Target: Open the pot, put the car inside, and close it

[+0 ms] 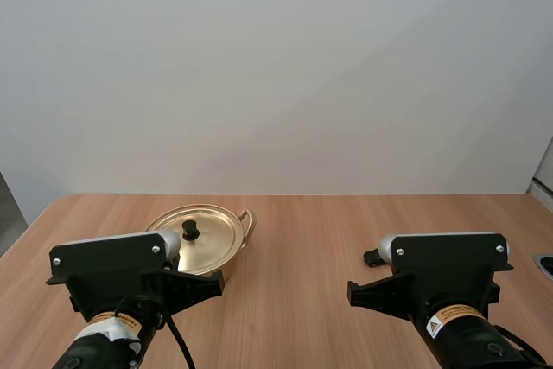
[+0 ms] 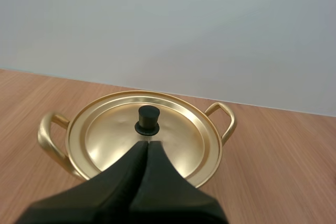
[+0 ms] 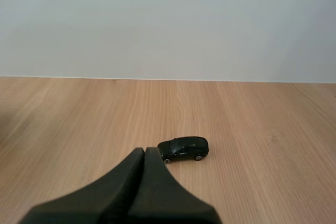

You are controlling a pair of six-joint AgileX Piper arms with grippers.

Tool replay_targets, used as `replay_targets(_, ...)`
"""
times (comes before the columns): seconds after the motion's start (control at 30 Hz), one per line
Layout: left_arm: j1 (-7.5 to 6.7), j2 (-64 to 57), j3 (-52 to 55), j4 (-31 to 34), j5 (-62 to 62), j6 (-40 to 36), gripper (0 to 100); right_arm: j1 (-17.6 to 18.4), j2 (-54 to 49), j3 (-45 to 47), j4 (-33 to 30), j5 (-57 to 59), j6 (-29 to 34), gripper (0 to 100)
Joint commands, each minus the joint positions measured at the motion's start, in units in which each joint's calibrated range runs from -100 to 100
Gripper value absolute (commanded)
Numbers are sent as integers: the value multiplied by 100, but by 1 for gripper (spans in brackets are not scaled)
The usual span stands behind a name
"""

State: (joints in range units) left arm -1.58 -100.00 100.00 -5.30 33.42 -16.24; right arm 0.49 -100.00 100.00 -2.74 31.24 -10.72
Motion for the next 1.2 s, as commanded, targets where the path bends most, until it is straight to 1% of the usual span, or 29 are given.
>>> replay_targets(0.0,4,0,0,-14,-1,-5,0,0,0,0,0,4,-5,0)
replay_targets(0.17,4,0,0,-14,-16,-5,0,0,0,0,0,4,-5,0)
replay_targets(0.23,4,0,0,-14,-198,-5,0,0,0,0,0,4,-5,0)
replay_targets(0.3,4,0,0,-1,-668,-5,0,0,0,0,0,4,-5,0)
replay_targets(0.37,4,0,0,-1,-1590,-5,0,0,0,0,-30,-206,-5,0)
replay_targets(0.43,4,0,0,-1,-2691,-5,0,0,0,0,-151,-879,-26,0)
replay_targets(0.53,4,0,-31,-1,-4790,101,0,0,0,0,-741,-2349,-327,0)
replay_targets(0.6,4,0,-199,-1,-5716,567,0,0,0,0,-1011,-3488,-514,0)
replay_targets(0.67,4,0,-437,-94,-6237,1050,0,0,0,0,-1012,-4411,-555,0)
replay_targets(0.7,4,0,-571,-222,-6298,1316,0,0,0,-18,-1012,-4629,-555,0)
replay_targets(0.8,4,0,-939,-565,-6040,2029,0,0,0,-411,-1012,-4645,-533,0)
replay_targets(0.9,4,0,-1178,-649,-5311,2046,0,16,0,-930,-1012,-4210,-533,0)
replay_targets(1.0,4,0,-1309,-373,-5174,2072,0,16,0,-1404,-1012,-3225,-533,0)
replay_targets(1.07,4,0,-1489,-321,-4904,2048,0,16,0,-1728,-998,-2270,-523,0)
replay_targets(1.17,4,0,-2137,-410,-3166,1989,0,16,0,-2164,-795,-831,-497,0)
